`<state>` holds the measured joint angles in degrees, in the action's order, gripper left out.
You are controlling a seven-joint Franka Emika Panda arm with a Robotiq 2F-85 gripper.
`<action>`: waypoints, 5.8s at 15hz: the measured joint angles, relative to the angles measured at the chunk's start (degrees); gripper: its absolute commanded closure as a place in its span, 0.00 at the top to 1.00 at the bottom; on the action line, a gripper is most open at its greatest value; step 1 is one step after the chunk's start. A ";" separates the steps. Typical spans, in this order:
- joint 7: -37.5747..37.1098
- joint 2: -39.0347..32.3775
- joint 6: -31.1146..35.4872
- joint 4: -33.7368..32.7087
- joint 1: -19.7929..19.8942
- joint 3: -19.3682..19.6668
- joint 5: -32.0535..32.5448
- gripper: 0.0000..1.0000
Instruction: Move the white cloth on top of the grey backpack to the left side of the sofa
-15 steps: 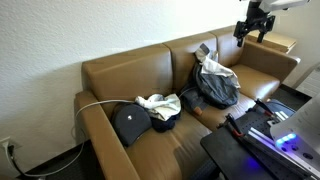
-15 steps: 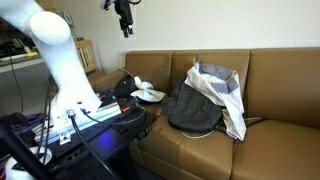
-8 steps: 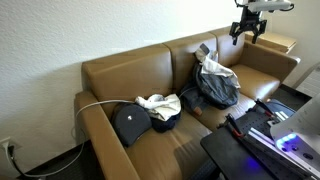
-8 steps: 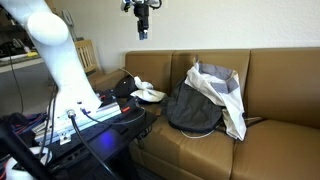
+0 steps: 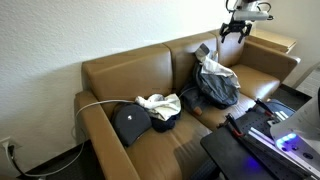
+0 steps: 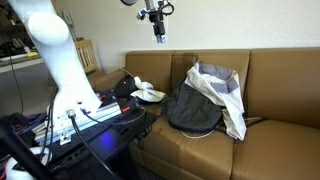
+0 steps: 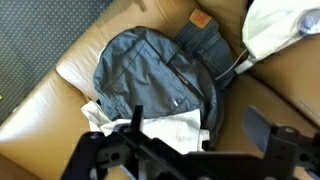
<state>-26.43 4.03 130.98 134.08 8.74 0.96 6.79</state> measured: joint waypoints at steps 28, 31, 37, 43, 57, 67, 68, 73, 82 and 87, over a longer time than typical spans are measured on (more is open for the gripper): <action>7.66 -38.42 42.38 -25.09 -10.13 18.22 3.36 1.00; 7.65 -38.96 42.38 -25.92 -10.39 18.51 3.36 1.00; 18.71 -40.59 42.08 -25.87 -7.01 12.73 3.12 1.00; 20.96 -47.49 41.83 -30.56 -7.28 14.03 3.15 0.74; 21.46 -53.81 39.82 -38.12 -5.47 12.76 1.05 0.00; 25.74 -31.56 30.76 -29.94 1.90 2.81 -11.50 0.00; 27.51 -28.59 30.85 -28.82 3.54 0.65 -14.37 0.00; 29.90 -14.46 31.55 -25.58 7.26 -3.57 -26.85 0.00; 8.34 8.98 33.87 -23.09 7.95 1.69 -13.98 0.00; -2.20 21.32 18.22 -27.23 14.48 -0.13 -3.82 0.00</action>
<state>-28.63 25.35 149.21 106.85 23.22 0.83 2.97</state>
